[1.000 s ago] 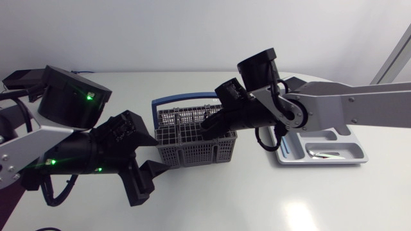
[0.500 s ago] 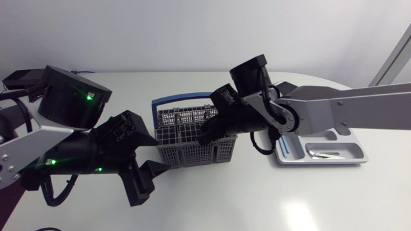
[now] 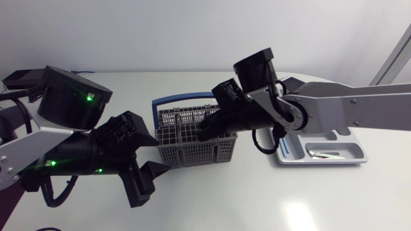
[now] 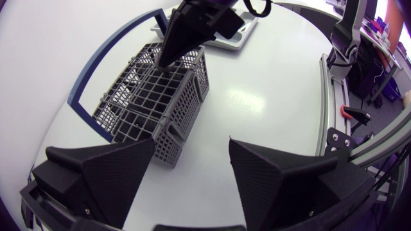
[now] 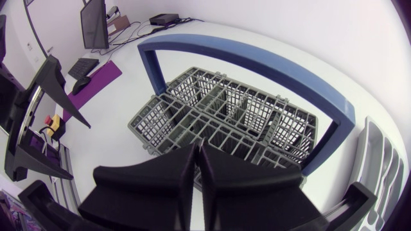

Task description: Unload the cutlery basket into the drawer organizer.

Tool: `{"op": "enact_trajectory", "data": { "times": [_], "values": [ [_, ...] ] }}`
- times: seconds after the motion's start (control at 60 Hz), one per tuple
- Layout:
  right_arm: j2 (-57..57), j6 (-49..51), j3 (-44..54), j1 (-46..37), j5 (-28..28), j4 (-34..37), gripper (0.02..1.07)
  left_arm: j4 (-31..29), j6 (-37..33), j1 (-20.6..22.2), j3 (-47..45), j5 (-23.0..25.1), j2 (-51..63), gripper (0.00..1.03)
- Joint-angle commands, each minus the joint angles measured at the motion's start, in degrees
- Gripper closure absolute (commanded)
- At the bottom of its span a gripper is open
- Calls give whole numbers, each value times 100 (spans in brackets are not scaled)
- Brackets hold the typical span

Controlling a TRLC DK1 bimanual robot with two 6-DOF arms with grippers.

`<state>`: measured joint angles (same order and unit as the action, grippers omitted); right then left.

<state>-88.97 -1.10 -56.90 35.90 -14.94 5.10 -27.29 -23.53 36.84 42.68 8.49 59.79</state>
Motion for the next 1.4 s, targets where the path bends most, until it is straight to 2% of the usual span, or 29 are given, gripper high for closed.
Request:
{"op": "enact_trajectory", "data": {
  "times": [0.0, 0.15, 0.433, 0.583, 0.95, 1.083, 1.25, 1.383],
  "values": [
    [231, -145, -84, -22, -9, 131, 101, 13, 59, 34, -119, -23, -117, 5],
    [424, -232, -154, 22, -88, 333, 101, 4, 59, 34, -119, -23, -125, 5],
    [688, -619, -330, 22, -589, 711, 101, 4, 59, 60, -128, -32, -125, 5],
    [978, -769, -418, 40, -598, 896, 101, 4, 59, 51, -146, -32, -134, 5],
    [2384, -1155, -928, -74, -800, 2170, 101, 4, 41, 34, -128, -32, -169, 5],
    [2824, -1261, -937, -663, -967, 2636, 101, -22, 41, 34, -93, -32, -213, 5],
    [3175, -936, -312, -2483, -1591, 3067, 101, -92, 50, 7, -110, -32, -310, 5],
    [3219, 14, 268, -3845, -1573, 3418, 101, -145, 50, -28, -75, -32, -328, 5]
  ]
}}
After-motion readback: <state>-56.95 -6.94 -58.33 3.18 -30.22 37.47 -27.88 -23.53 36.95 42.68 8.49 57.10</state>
